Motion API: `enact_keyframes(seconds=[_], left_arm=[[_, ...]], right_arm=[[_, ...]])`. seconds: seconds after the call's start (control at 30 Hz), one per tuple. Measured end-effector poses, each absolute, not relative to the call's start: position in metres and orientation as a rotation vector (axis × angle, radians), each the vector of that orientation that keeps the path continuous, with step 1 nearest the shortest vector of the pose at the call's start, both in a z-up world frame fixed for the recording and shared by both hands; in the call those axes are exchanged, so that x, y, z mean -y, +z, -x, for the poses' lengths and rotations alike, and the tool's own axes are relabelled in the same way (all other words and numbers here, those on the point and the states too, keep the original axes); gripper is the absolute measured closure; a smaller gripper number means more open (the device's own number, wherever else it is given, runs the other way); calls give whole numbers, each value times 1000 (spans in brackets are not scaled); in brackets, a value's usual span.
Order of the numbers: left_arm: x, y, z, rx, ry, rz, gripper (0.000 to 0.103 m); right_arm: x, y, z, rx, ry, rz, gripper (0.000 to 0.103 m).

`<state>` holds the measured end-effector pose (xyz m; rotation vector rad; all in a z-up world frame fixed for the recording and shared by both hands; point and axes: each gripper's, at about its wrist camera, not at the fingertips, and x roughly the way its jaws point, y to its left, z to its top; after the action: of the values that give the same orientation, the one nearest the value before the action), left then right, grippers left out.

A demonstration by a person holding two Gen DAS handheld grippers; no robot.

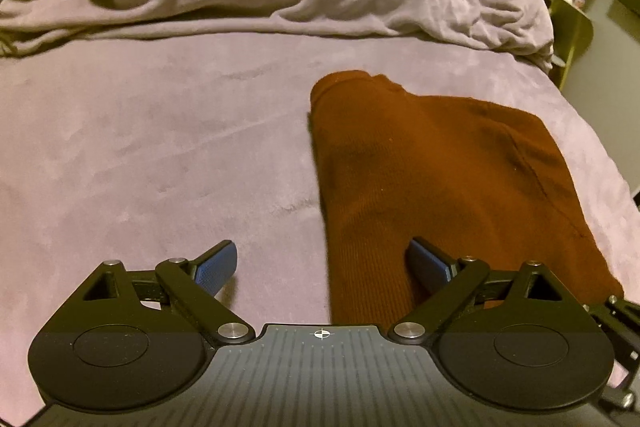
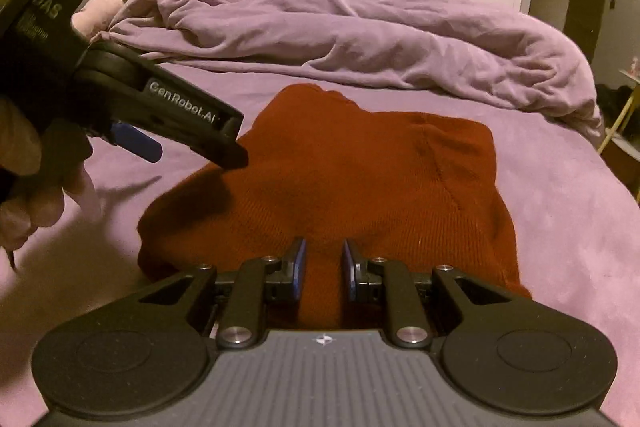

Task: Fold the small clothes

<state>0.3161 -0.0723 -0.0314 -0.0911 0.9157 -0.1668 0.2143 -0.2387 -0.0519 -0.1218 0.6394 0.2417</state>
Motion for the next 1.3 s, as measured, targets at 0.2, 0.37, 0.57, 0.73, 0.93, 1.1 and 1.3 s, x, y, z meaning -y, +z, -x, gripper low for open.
enact_keyframes(seconds=[0.2,0.37,0.57,0.73,0.93,1.1,1.3], left_arm=[[71,-33,-315,-928,-159,106,7],[70,-32,-314,-932,-158,108,7],[69,-34,-314,-931,-154,112,5],[68,-36,-316,-936,-156,121,4],[65,-35,-315,-933,-161,120,4],[47,-28,-315,-924,-128,103,5],[23,-22,-323,-931,-223,222,5]], right_arm=[[239,-54,-210,-641,250,153,84],[240,-55,-212,-644,242,137,84],[239,-56,-212,-641,251,156,84],[240,-55,-211,-643,257,159,84],[243,-51,-209,-662,269,143,83],[277,-32,-203,-687,295,-43,75],[356,-18,-209,-656,225,-386,64]])
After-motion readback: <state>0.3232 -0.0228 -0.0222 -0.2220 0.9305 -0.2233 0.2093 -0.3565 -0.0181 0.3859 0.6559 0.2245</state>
